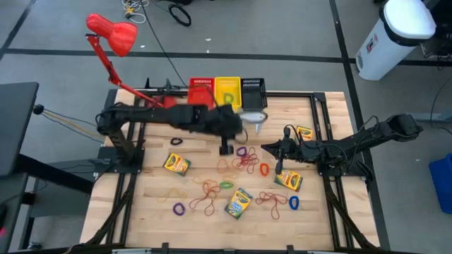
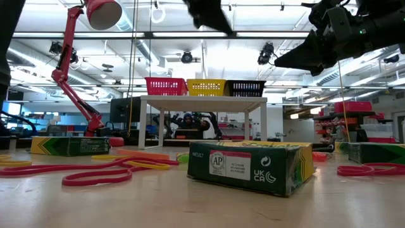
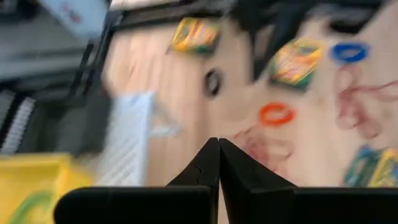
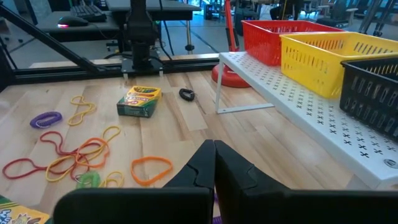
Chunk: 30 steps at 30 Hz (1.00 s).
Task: Pick & Place Office Desk Supplies
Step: Put the orange rubber band into the red bin on the shelf
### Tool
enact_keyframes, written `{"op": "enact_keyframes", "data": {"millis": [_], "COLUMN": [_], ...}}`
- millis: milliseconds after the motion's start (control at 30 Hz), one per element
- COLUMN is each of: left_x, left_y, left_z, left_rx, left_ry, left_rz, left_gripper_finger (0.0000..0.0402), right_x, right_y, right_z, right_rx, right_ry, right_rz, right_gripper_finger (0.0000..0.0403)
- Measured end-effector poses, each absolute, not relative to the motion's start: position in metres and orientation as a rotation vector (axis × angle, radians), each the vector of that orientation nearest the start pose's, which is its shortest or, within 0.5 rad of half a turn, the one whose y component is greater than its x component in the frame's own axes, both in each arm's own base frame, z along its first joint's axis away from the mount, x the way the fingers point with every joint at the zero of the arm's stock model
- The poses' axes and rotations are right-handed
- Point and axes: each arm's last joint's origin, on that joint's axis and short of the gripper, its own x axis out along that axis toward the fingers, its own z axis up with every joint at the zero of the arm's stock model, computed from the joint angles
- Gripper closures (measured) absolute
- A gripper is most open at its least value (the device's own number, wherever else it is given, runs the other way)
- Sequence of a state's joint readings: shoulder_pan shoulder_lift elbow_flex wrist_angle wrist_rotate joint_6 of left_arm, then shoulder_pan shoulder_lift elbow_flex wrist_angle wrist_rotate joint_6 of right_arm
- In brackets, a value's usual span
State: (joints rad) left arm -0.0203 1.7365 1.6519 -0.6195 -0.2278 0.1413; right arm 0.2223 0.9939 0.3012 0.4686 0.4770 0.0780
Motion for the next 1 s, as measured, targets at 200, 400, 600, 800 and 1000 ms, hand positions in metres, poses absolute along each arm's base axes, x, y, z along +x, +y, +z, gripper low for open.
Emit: {"op": "enact_keyframes", "data": {"millis": [200, 400, 600, 800, 1000], "left_x": [0.378, 0.357, 0.328, 0.306, 0.297], "left_y": [-0.041, -0.063, -0.068, -0.059, -0.065], "left_z": [0.303, 0.253, 0.213, 0.176, 0.163], "left_rx": [0.196, 0.109, 0.017, -0.094, -0.139], "left_ry": [0.583, 0.423, 0.259, 0.310, 0.412], "left_rz": [0.070, 0.036, 0.016, 0.071, 0.122], "left_gripper_finger": [0.0395, 0.0392, 0.0393, 0.0392, 0.0374], "right_x": [0.192, 0.192, 0.193, 0.192, 0.194], "right_y": [0.031, 0.031, 0.031, 0.031, 0.031], "right_z": [0.194, 0.194, 0.194, 0.194, 0.191], "right_rx": [0.008, 0.028, 0.039, 0.067, 0.069], "right_ry": [0.200, 0.197, 0.194, 0.191, 0.212], "right_rz": [-0.241, -0.227, -0.224, -0.227, -0.229], "right_gripper_finger": [0.0397, 0.0398, 0.0397, 0.0398, 0.0398]}}
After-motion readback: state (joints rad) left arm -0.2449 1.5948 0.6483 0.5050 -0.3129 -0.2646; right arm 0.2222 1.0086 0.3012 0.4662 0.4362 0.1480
